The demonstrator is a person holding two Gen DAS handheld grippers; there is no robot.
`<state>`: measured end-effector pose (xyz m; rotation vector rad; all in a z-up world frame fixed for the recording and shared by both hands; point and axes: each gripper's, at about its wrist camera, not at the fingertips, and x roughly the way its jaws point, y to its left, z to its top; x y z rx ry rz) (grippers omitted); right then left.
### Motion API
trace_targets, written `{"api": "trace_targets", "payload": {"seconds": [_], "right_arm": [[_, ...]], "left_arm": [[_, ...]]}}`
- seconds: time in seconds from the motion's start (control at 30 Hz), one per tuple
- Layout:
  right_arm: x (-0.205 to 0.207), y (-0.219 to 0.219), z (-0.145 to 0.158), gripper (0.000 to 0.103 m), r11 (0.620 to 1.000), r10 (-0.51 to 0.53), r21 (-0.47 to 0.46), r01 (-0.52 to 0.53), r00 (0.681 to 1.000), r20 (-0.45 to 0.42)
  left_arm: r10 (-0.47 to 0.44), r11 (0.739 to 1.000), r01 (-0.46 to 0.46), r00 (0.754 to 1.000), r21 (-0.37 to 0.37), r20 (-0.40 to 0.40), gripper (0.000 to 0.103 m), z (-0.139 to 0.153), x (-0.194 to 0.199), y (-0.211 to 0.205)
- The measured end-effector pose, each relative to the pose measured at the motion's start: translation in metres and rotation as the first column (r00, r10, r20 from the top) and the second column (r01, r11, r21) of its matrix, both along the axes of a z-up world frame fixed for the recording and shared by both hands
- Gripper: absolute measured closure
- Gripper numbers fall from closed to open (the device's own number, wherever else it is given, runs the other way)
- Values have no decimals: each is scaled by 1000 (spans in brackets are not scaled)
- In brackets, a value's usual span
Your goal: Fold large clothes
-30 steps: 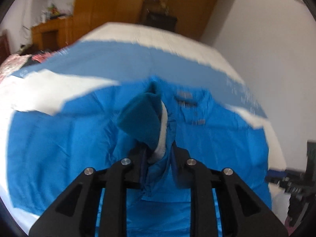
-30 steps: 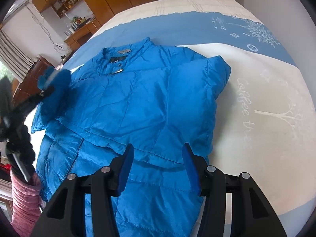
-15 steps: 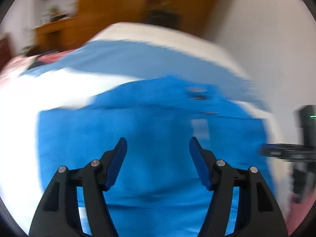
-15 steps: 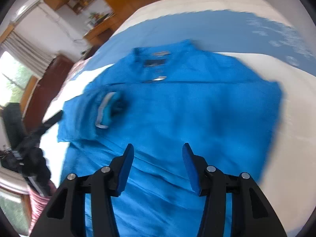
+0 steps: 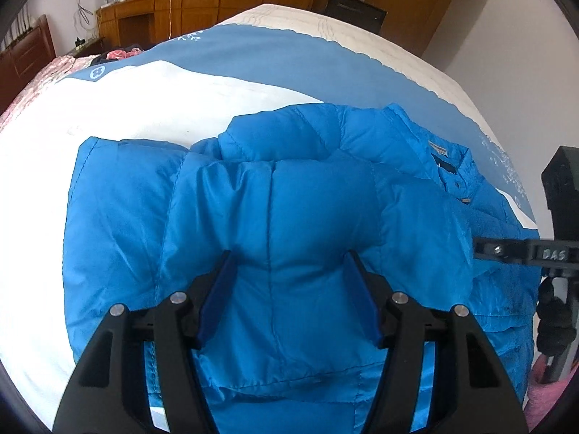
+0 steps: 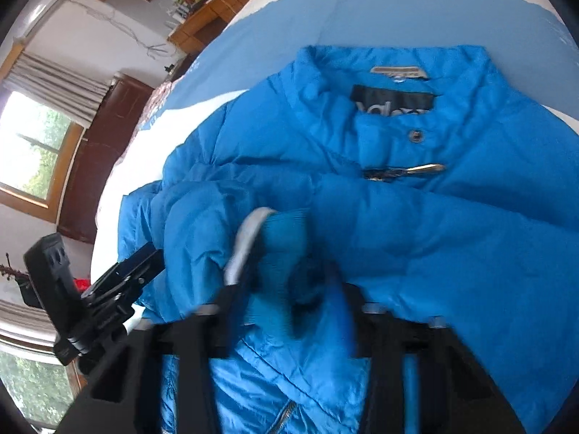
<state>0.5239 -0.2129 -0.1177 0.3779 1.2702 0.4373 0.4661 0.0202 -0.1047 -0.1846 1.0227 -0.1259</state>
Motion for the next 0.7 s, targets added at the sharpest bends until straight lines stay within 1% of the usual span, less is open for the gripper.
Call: {"api": "trace_targets", "payload": {"seconds": [0.07,0.17,0.27,0.37,0.5,0.63,0.7], "right_arm": [[-3,1,4,91,1000,7,-6,-7,1000,15],[-13,-4,18,92,1000,9,-12,-9,998,55],[-27,-20,42,92,1000,-6,-14,7,994,108],[-42,-44,63,92,998,-41,-35,47,987,158],[-70,-93,84,92,988,-123,-67,140,969,215],[-95,-140,89,92,969,-206,-87,230,952,227],[-107,-165,84,92,961,-245,-74,266,945,214]], "left_arm": [[3,1000,-3,1000,1,0,42,3,2,-1],[0,1000,0,1000,10,12,43,11,-3,-2],[-10,1000,10,999,-5,35,43,24,-10,-7],[-34,999,31,996,38,82,43,38,-17,-20],[-83,996,77,990,55,117,43,50,-21,-39],[-109,993,102,987,65,114,43,48,-15,-55],[-105,993,98,989,67,104,43,43,-9,-59]]}}
